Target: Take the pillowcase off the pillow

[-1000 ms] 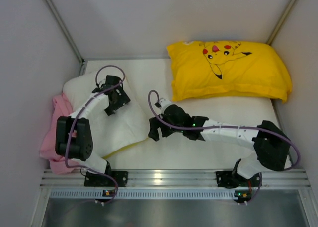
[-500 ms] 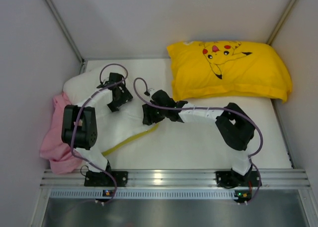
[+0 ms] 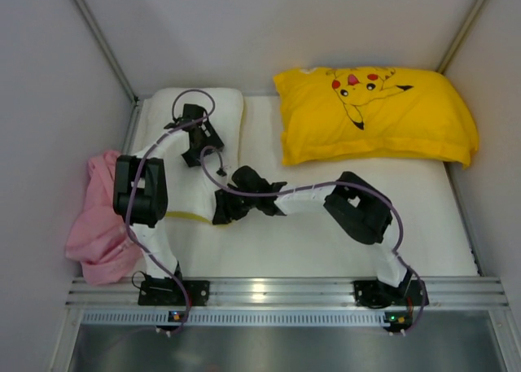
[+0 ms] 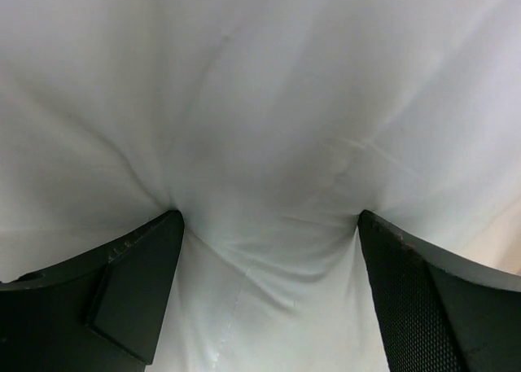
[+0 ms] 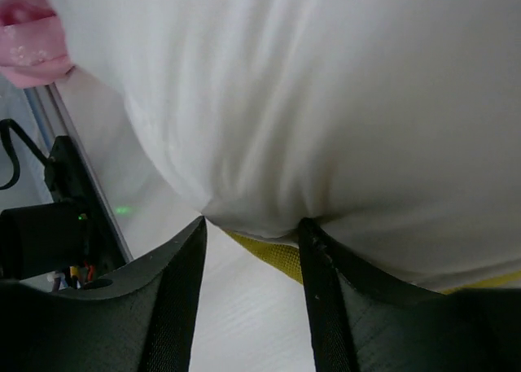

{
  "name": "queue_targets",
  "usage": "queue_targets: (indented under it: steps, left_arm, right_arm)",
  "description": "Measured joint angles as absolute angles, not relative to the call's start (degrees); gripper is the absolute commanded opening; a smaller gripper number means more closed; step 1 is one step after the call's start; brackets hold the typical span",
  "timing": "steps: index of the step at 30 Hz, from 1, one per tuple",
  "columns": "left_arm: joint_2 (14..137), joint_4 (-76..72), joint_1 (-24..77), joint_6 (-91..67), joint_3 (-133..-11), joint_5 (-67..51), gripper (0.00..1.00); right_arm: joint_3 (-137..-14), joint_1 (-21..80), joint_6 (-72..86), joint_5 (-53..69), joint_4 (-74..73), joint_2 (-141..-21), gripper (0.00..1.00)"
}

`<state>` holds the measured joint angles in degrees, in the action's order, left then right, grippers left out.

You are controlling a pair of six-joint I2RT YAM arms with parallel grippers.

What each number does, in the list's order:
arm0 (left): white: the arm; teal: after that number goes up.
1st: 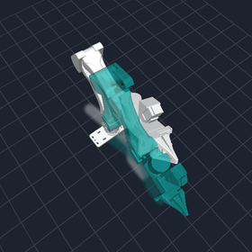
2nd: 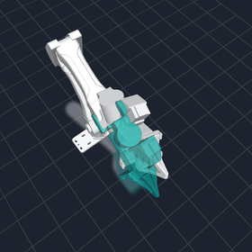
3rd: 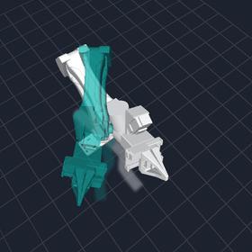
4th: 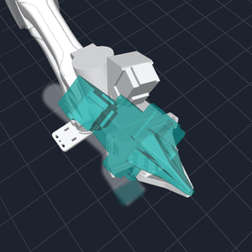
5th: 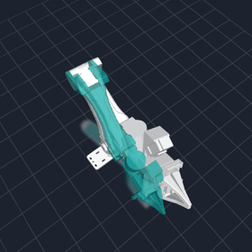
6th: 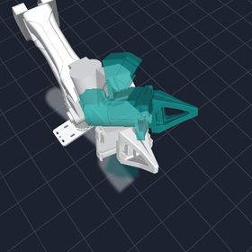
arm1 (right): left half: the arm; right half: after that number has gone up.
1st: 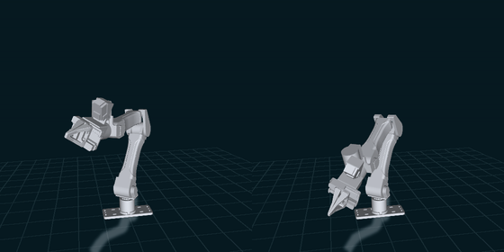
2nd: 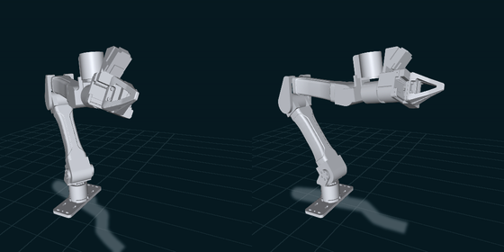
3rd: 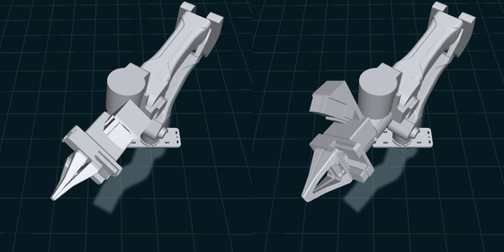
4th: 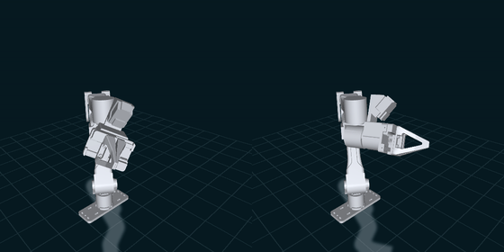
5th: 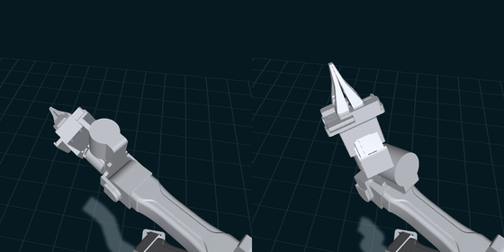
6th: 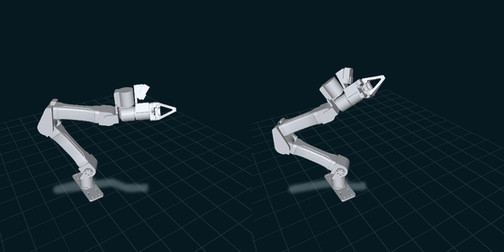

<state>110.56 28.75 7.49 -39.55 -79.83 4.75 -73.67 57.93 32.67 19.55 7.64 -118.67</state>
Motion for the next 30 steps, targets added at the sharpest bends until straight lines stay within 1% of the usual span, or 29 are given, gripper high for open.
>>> queue_targets:
  steps: [3,4,6,9,10,13,16,19,24,28,29,30]
  left_arm:
    - [110.4,28.6,7.3,-39.3,-80.0,5.2,0.93]
    - [110.2,28.7,7.2,-39.2,-80.0,5.2,0.93]
    - [109.3,28.8,7.1,-39.1,-79.7,5.7,0.94]
    - [107.0,29.3,6.8,-39.0,-79.0,6.9,0.94]
    - [106.1,29.5,6.8,-39.0,-78.6,7.3,0.94]
    - [102.3,30.9,6.7,-38.8,-76.9,9.1,0.94]
    - [97.6,32.8,6.7,-38.8,-75.0,11.1,0.94]
    - [93.6,34.4,6.7,-38.8,-74.4,12.1,0.94]
    - [87.3,36.3,7.3,-38.3,-74.4,12.8,0.94]
    - [82.4,37.0,8.9,-37.8,-72.8,11.7,0.95]
    - [80.4,37.1,9.6,-37.8,-71.6,10.9,0.95]
    - [79.0,37.2,10.0,-37.8,-70.5,10.2,0.95]
  right_arm:
    - [-76.8,59.8,32.8,21.2,7.6,-120.5,0.52]
    - [-77.2,60.0,32.7,21.3,7.4,-120.6,0.55]
    - [-77.4,59.8,32.5,21.3,6.8,-120.3,0.58]
    - [-76.8,58.7,32.3,20.6,4.9,-118.4,0.65]
    - [-75.6,58.2,31.9,19.6,3.7,-116.7,0.72]
    - [-72.5,57.3,29.9,15.0,-0.1,-110.8,0.85]
    - [-69.5,56.8,27.4,8.3,-3.2,-104.1,0.87]
    - [-68.2,56.4,25.4,2.9,-6.1,-98.8,0.88]
    - [-66.6,55.5,24.5,-3.7,-8.4,-93.3,0.87]
    - [-63.4,55.0,25.2,-9.1,-11.2,-90.1,0.88]
    - [-62.0,54.9,25.5,-10.0,-11.5,-89.1,0.95]
    - [-60.0,54.9,25.7,-10.9,-12.3,-87.7,1.00]
